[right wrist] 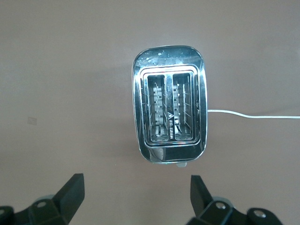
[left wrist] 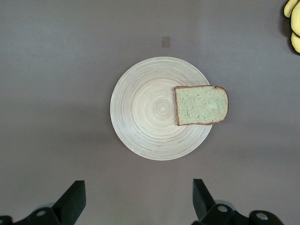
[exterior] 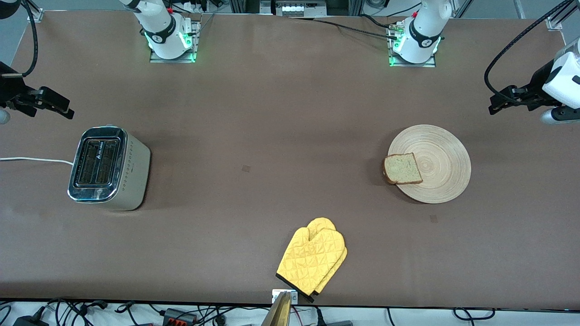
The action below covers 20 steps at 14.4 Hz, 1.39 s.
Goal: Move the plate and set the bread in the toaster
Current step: 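Move the left gripper down toward the wooden plate's rim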
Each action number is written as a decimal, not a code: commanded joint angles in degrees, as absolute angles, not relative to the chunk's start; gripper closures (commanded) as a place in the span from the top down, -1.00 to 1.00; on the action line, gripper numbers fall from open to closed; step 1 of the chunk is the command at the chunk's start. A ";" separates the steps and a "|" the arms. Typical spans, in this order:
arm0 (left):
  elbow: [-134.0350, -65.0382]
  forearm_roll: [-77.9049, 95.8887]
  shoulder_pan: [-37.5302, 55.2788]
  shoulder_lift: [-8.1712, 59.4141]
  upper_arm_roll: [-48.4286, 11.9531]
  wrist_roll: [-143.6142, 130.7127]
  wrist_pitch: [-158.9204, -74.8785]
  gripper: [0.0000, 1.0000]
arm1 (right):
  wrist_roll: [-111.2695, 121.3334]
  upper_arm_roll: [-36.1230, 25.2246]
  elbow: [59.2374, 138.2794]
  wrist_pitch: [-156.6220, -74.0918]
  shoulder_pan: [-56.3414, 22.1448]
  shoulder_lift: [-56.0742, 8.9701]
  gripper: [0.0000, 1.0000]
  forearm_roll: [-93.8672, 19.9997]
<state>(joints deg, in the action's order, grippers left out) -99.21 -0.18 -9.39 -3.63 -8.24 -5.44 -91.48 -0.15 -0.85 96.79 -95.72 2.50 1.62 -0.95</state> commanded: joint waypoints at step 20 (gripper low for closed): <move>-95.27 10.72 -21.00 14.56 -7.74 8.95 -92.55 1.00 | 0.35 -0.62 97.21 -95.80 2.81 2.64 1.00 -0.70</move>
